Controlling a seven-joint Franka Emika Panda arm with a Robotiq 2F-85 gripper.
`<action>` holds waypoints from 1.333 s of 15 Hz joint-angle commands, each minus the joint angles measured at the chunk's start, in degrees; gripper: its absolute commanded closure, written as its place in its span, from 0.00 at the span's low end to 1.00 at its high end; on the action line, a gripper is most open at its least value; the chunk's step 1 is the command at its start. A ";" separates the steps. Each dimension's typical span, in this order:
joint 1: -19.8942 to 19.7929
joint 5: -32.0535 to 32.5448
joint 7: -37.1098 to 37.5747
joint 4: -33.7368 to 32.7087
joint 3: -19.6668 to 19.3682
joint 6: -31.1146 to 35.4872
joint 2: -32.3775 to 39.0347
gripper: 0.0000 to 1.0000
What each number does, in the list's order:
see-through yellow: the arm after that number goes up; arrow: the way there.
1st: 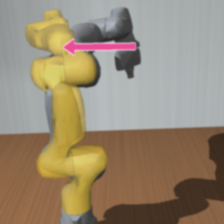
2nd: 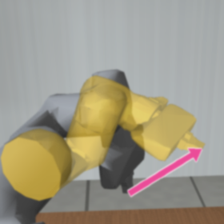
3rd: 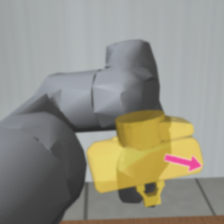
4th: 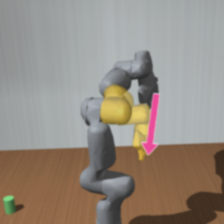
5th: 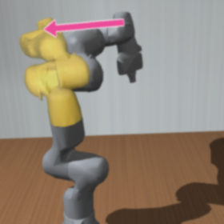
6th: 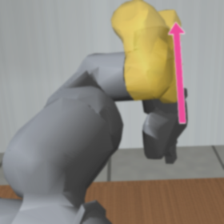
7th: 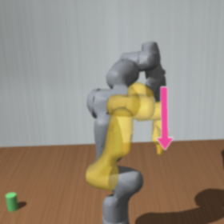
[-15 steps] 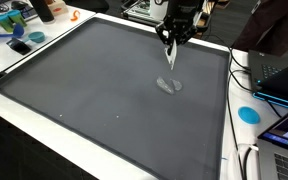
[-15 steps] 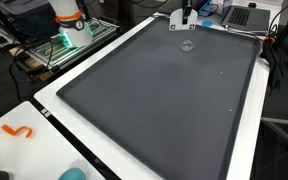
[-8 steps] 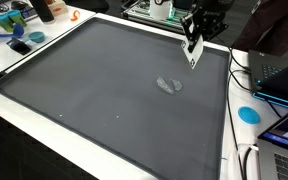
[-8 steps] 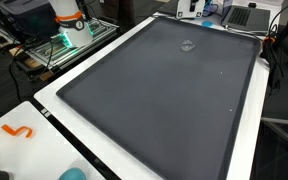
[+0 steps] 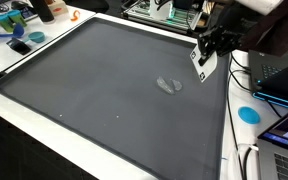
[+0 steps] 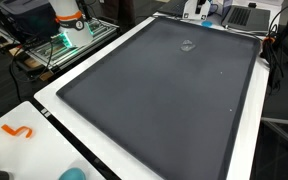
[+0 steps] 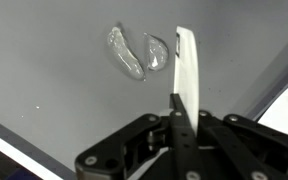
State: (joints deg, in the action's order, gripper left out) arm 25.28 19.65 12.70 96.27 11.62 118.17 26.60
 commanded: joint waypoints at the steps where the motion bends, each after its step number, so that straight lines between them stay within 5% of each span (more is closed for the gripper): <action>1: 3.13 2.80 3.96 -6.08 -1.73 -3.65 4.40 0.99; 11: 7.90 5.50 10.83 -14.22 -4.81 -8.26 10.24 0.99; 20: 7.78 3.35 11.89 -18.24 -5.89 -8.81 13.26 0.99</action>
State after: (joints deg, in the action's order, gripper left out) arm 32.58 23.74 23.57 80.42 6.44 111.00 38.20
